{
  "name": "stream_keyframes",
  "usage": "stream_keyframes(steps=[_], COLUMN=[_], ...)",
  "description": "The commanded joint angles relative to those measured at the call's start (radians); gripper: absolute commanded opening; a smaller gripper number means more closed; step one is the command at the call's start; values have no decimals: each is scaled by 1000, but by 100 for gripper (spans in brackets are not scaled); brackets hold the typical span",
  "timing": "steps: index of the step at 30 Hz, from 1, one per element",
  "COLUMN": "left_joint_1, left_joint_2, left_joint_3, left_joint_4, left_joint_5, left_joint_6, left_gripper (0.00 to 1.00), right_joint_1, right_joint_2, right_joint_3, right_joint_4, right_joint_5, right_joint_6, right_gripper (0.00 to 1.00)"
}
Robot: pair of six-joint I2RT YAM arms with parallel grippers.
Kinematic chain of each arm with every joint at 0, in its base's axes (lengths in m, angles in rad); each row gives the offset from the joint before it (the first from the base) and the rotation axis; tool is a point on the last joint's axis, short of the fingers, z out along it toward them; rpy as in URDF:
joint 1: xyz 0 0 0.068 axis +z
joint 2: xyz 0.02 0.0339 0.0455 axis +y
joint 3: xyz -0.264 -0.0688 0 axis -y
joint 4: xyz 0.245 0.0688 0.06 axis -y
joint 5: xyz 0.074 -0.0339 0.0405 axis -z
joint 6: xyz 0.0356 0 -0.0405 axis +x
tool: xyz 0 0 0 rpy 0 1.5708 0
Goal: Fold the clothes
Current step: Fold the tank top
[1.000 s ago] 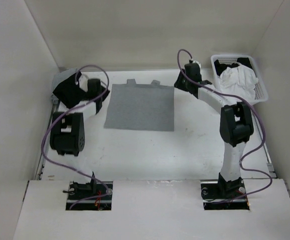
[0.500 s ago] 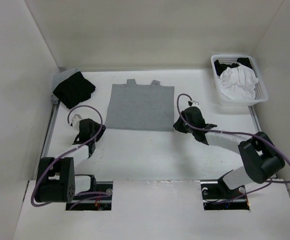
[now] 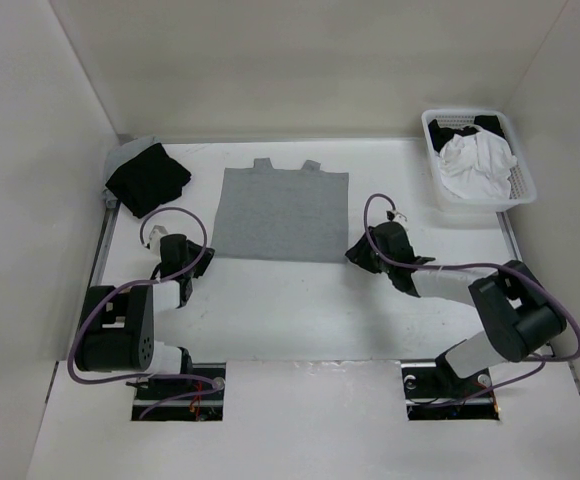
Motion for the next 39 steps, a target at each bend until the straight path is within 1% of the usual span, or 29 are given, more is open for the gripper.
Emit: stream_keyframes(steps=[1, 4, 7, 11, 15, 17, 25, 28, 30, 32, 34, 35, 37, 39], left_joint_1=[0, 0, 0, 3, 0, -1, -4, -4, -4, -6, -6, -9, -18, -33], left_joint_2=[15, 12, 13, 16, 4, 1, 2, -13, -34, -83, -160, -239, -371, -540], left_joint_3=[14, 16, 20, 14, 10, 8, 13, 11, 13, 11, 5, -1, 7, 36], left_joint_4=[6, 3, 3, 6, 4, 6, 12, 12, 12, 12, 2, -17, -90, -213], left_joint_5=[16, 15, 10, 12, 7, 5, 5, 4, 7, 4, 4, 5, 2, -7], left_joint_6=[-7, -7, -4, -4, -1, 1, 1, 2, 5, 6, 6, 6, 10, 27], left_gripper=[17, 15, 12, 8, 6, 6, 3, 2, 0, 0, 0, 0, 0, 0], right_joint_1=[-16, -24, -23, -18, -16, -16, -16, -16, -16, -12, 16, 31, 71, 123], right_joint_2=[30, 68, 76, 62, 67, 71, 108, 125, 117, 84, 21, -29, -161, -325], right_joint_3=[9, 24, 9, -14, -16, -13, 12, 21, 14, 1, -12, -22, -34, -26], right_joint_4=[85, 80, 77, 63, 59, 59, 74, 99, 134, 151, 145, 134, 65, -66], right_joint_5=[-44, -94, -94, -78, -88, -88, -101, -95, -75, -46, -26, -9, 30, 93], right_joint_6=[54, 80, 105, 123, 134, 137, 143, 140, 137, 124, 102, 82, 41, -10], right_gripper=[41, 39, 37, 37, 36, 35, 23, 12, 6, 3, 2, 1, 1, 1])
